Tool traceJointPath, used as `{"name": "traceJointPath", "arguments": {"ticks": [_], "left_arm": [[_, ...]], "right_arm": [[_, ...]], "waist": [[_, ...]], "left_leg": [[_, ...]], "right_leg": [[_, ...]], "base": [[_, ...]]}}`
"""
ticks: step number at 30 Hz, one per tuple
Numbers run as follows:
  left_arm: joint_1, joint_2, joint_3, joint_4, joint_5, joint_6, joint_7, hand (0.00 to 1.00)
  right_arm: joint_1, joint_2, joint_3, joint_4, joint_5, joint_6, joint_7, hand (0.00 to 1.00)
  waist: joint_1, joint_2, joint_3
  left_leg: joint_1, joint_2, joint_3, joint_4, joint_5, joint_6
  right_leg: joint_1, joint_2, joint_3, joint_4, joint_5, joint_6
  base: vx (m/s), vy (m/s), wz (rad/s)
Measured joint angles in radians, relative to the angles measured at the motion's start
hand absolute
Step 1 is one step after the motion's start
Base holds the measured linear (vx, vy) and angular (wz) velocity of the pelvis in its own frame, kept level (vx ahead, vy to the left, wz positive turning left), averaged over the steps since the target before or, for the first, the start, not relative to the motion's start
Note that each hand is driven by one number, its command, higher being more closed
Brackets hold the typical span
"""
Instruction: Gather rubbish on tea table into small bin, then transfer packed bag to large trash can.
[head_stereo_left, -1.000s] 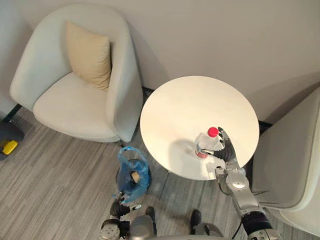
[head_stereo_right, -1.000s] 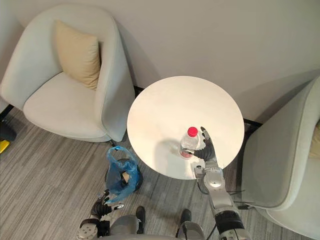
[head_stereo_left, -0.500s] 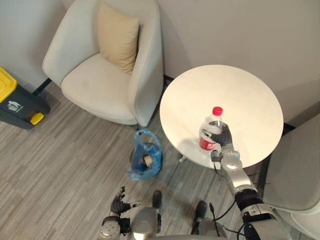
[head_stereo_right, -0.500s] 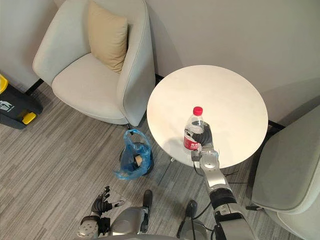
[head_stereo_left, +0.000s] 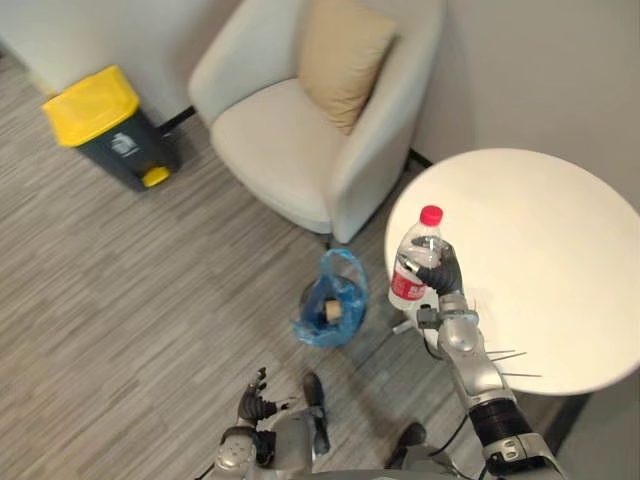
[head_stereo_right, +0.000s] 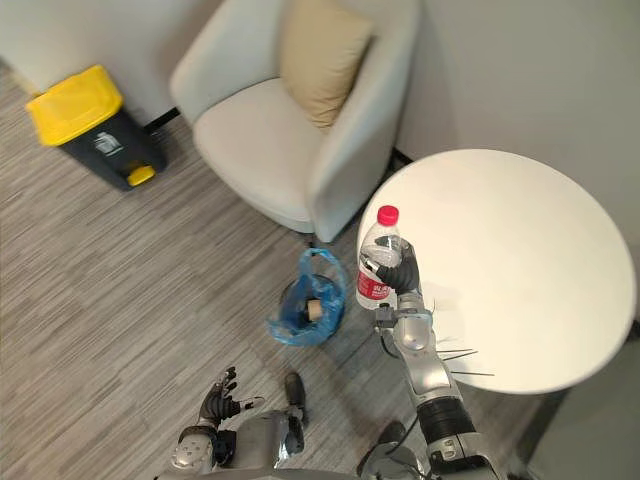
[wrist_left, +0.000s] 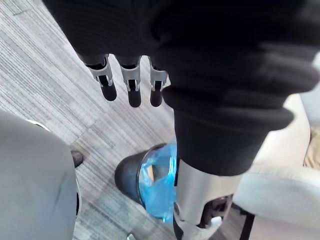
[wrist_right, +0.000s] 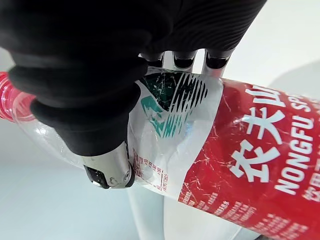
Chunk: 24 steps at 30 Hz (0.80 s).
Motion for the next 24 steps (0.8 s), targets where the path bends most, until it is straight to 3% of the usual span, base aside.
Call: {"name": "traceJointPath", "arguments": {"ticks": [3,5,7,8,9,11,12,13,14,15,16,17,19,24], "left_arm": [[0.0,0.003,0.001,-0.005,0.0,-0.003,0.0,0.0],[0.003,0.009,-0.001,-0.002,0.003,-0.005,-0.003,0.0],[0.004,0.022,-0.001,-0.001,0.01,-0.005,-0.003,0.0],[0.0,0.046,-0.005,-0.003,0.017,-0.014,-0.003,0.0],[-0.004,0.057,-0.012,-0.002,0.019,-0.017,-0.002,0.0],[-0.029,0.081,-0.026,0.008,0.02,-0.019,0.0,0.0],[-0.039,0.087,-0.027,0.009,0.02,-0.018,0.0,0.0],[-0.058,0.094,-0.026,0.007,0.02,-0.023,0.003,0.0],[-0.071,0.101,-0.026,0.009,0.02,-0.023,0.004,0.0],[-0.102,0.11,-0.025,0.016,0.02,-0.022,0.005,0.0],[-0.13,0.096,-0.025,0.026,0.019,-0.022,0.015,0.0],[-0.134,0.091,-0.023,0.029,0.018,-0.022,0.024,0.0],[-0.162,0.085,-0.017,0.05,0.011,-0.023,0.035,0.0],[-0.27,0.074,0.006,0.111,-0.027,-0.029,0.074,0.0]], "right_arm": [[-0.003,0.024,0.064,-0.02,-0.032,-0.004,0.018,1.0],[0.004,0.03,0.101,-0.02,-0.036,-0.008,0.038,1.0],[0.01,0.027,0.128,-0.016,-0.047,-0.008,0.05,1.0],[0.01,0.027,0.136,-0.007,-0.072,-0.008,0.054,1.0],[0.01,0.027,0.138,0.0,-0.076,-0.008,0.056,1.0],[0.003,0.009,0.147,0.027,-0.084,-0.008,0.067,1.0],[-0.001,0.001,0.15,0.027,-0.089,-0.008,0.068,1.0],[-0.027,-0.02,0.165,0.027,-0.104,-0.009,0.067,1.0],[-0.045,-0.024,0.173,0.027,-0.107,-0.009,0.067,1.0],[-0.083,-0.045,0.186,0.031,-0.112,-0.01,0.066,1.0],[-0.139,-0.064,0.189,0.077,-0.121,-0.013,0.066,1.0],[-0.183,-0.069,0.195,0.131,-0.133,-0.01,0.066,1.0],[-0.245,-0.075,0.207,0.193,-0.152,0.006,0.061,1.0],[-0.372,-0.101,0.193,0.305,-0.153,0.012,0.009,1.0]], "waist": [[0.025,-0.013,-0.005],[0.02,-0.015,-0.005],[0.019,-0.018,-0.003],[0.008,-0.033,0.009],[0.001,-0.038,0.013],[-0.009,-0.035,0.037],[-0.008,-0.023,0.05],[-0.008,-0.034,0.072],[-0.009,-0.037,0.086],[-0.009,-0.037,0.107],[-0.006,-0.006,0.128],[0.004,0.001,0.133],[0.02,0.012,0.159],[0.02,0.016,0.171]], "left_leg": [[-0.017,0.007,-0.001,0.096,-0.082,-0.012],[-0.042,0.023,-0.002,0.201,-0.166,-0.014],[-0.057,0.033,-0.006,0.265,-0.216,-0.009],[-0.061,0.034,-0.018,0.302,-0.243,-0.002],[-0.064,0.034,-0.031,0.314,-0.252,-0.002],[-0.072,0.036,-0.078,0.343,-0.263,-0.002],[-0.081,0.035,-0.092,0.349,-0.263,-0.003],[-0.114,0.032,-0.123,0.383,-0.263,-0.004],[-0.141,0.027,-0.134,0.409,-0.263,-0.004],[-0.206,0.015,-0.159,0.474,-0.267,-0.012],[-0.258,0.027,-0.19,0.508,-0.274,-0.025],[-0.287,0.034,-0.197,0.509,-0.274,-0.031],[-0.331,0.036,-0.214,0.509,-0.263,-0.048],[-0.519,0.04,-0.249,0.596,-0.261,-0.052]], "right_leg": [[0.02,-0.021,0.003,0.024,-0.011,0.017],[-0.015,-0.062,0.032,0.169,-0.055,0.037],[-0.132,-0.127,0.117,0.413,-0.06,0.014],[-0.244,-0.154,0.239,0.599,-0.061,-0.047],[-0.273,-0.144,0.278,0.637,-0.096,-0.049],[-0.346,-0.077,0.368,0.63,-0.182,-0.067],[-0.365,-0.055,0.382,0.601,-0.188,-0.072],[-0.392,-0.016,0.398,0.525,-0.193,-0.063],[-0.41,-0.007,0.399,0.484,-0.186,-0.054],[-0.461,-0.003,0.394,0.442,-0.125,-0.06],[-0.486,0.003,0.375,0.469,-0.125,-0.063],[-0.517,0.009,0.373,0.482,-0.127,-0.067],[-0.56,0.01,0.362,0.508,-0.133,-0.077],[-0.73,-0.006,0.345,0.609,-0.151,-0.107]], "base": [[0.08,0.046,0.13],[0.05,0.079,-0.09],[0.06,0.115,-0.17],[0.09,0.083,0.05],[0.09,0.051,0.38],[0.1,-0.037,0.63],[0.09,-0.085,0.78],[0.03,-0.089,0.77],[0.0,-0.143,1.05],[-0.04,-0.144,0.98],[-0.04,-0.133,0.75],[-0.05,-0.112,0.36],[-0.05,-0.121,0.15],[-0.12,-0.06,0.17]]}}
